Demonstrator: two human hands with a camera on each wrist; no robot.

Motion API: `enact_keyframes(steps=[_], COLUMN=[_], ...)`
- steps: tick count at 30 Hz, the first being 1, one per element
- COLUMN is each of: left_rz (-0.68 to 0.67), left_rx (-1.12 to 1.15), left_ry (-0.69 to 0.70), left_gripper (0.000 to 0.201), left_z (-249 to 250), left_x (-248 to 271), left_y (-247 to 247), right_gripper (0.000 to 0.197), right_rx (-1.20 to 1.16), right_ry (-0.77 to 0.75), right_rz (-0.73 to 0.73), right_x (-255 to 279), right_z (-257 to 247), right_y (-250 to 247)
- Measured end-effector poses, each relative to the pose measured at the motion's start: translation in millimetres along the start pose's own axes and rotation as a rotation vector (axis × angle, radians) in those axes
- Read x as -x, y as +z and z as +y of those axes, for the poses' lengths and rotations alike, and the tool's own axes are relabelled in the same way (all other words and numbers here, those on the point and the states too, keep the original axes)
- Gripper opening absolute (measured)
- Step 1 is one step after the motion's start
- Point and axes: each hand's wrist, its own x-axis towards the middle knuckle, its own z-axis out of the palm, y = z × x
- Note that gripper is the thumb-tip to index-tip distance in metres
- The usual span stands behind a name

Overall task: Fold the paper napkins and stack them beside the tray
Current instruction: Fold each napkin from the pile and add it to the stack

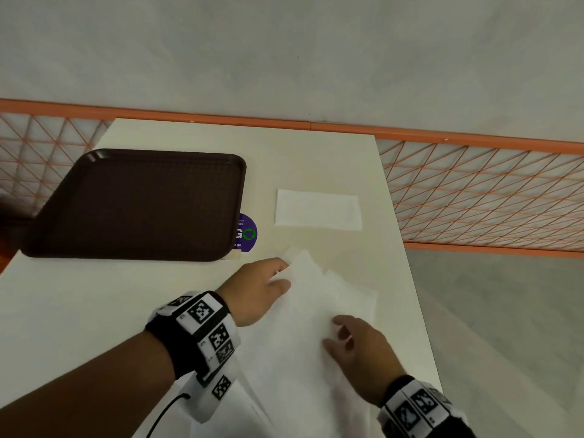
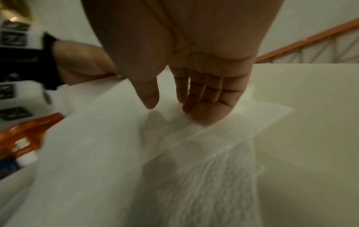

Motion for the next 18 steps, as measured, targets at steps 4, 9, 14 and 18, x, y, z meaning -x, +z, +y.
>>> enact_keyframes(steps=[4,9,14,18], left_rz=[0.006,0.2,0.318,0.354], left_rx=[0.311,0.556,0.339,0.386], left_ry=[0.079,0.056,-0.063,-0.039], left_gripper=[0.032,0.052,0.062,0.033], left_z=[4.4,-2.8,-21.1,-29.2], left_x=[18.0,33.9,50.2,55.2], left_y=[-15.3,-21.5,-16.0,-16.0], right_gripper=[0.035,0.031,0.051,0.047], right_rx=[-0.425,-0.93,-1.043,-0.87], right_ry=[0.231,0.287,0.117,0.016], right_rz=[0.17,0.026,0.134,0.171], right_x=[4.1,14.6,10.7,9.1], right_z=[3.8,-23.0,-34.7,-43.9], right_y=[-12.3,-14.5,-14.4,-12.4])
